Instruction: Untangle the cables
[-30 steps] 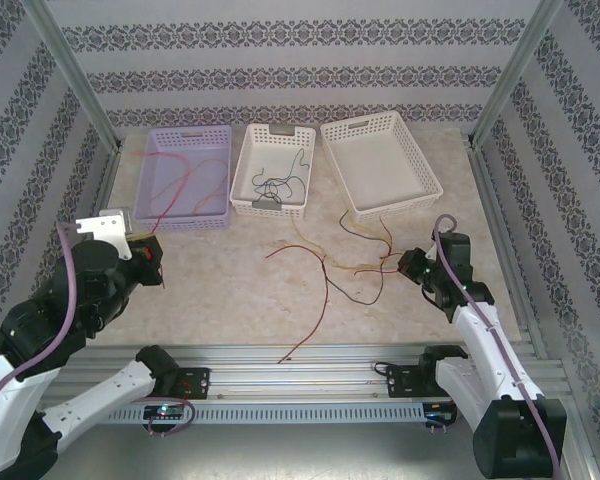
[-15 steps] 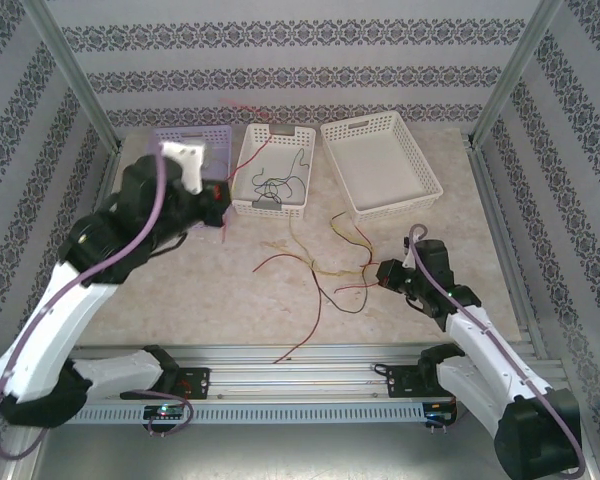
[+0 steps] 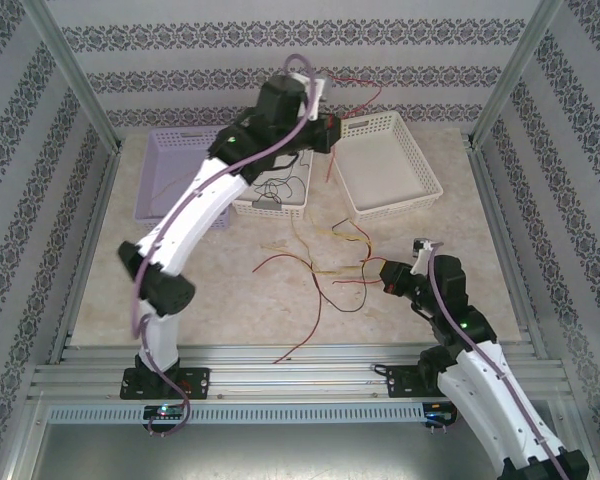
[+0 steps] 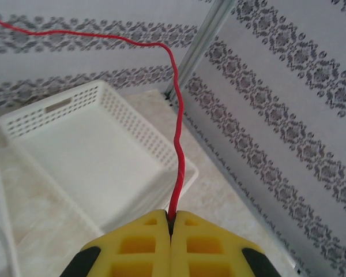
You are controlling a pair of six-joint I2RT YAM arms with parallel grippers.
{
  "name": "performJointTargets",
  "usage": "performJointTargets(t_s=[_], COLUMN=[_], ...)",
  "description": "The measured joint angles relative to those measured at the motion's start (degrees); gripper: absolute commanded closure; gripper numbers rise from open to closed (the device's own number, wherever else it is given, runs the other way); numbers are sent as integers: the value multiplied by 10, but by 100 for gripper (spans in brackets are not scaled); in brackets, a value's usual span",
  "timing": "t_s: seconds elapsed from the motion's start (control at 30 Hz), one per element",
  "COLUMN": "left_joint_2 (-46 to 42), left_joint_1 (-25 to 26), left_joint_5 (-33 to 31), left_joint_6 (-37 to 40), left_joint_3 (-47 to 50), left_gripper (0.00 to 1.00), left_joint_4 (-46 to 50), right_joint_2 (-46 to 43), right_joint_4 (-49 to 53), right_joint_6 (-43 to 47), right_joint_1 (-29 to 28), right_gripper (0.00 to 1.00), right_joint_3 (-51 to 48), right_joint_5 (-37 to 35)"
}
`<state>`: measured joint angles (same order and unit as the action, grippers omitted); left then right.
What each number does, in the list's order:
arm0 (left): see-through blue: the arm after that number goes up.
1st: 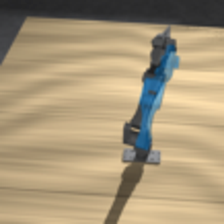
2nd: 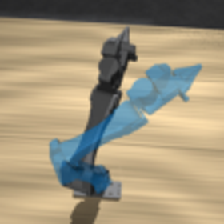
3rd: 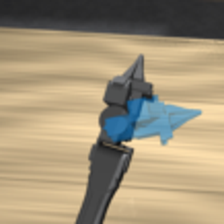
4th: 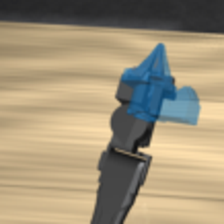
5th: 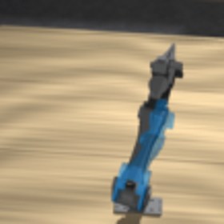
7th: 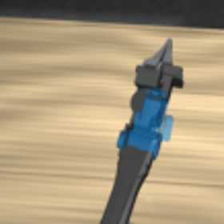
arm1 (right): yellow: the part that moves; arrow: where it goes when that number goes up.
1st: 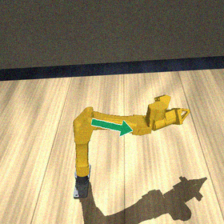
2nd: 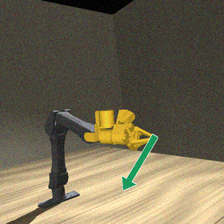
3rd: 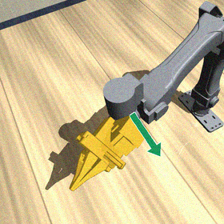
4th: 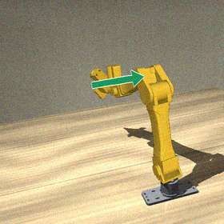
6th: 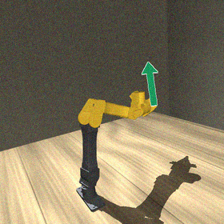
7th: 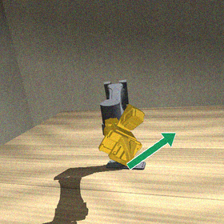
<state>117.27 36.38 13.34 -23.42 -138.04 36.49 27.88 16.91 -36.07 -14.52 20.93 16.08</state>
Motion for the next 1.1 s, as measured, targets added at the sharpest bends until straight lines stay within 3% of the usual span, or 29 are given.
performJointTargets(t_s=[0.2,0.5,0.9,1.1], left_joint_2=[174,285,346,357], left_joint_1=[3,4,4,4], left_joint_5=[21,30,30,32], left_joint_6=[-45,-112,-157,-165], left_joint_3=[-162,-166,-165,-164], left_gripper=[100,100,99,77], left_joint_4=[-31,-78,-110,-113], right_joint_2=[-35,-90,-101,-106], right_joint_4=[39,86,103,107], right_joint_6=[-2,-10,-18,-26], right_joint_1=[-8,-17,-34,-37], right_gripper=[100,100,100,100], right_joint_3=[0,0,0,0], right_joint_5=[7,12,13,13])
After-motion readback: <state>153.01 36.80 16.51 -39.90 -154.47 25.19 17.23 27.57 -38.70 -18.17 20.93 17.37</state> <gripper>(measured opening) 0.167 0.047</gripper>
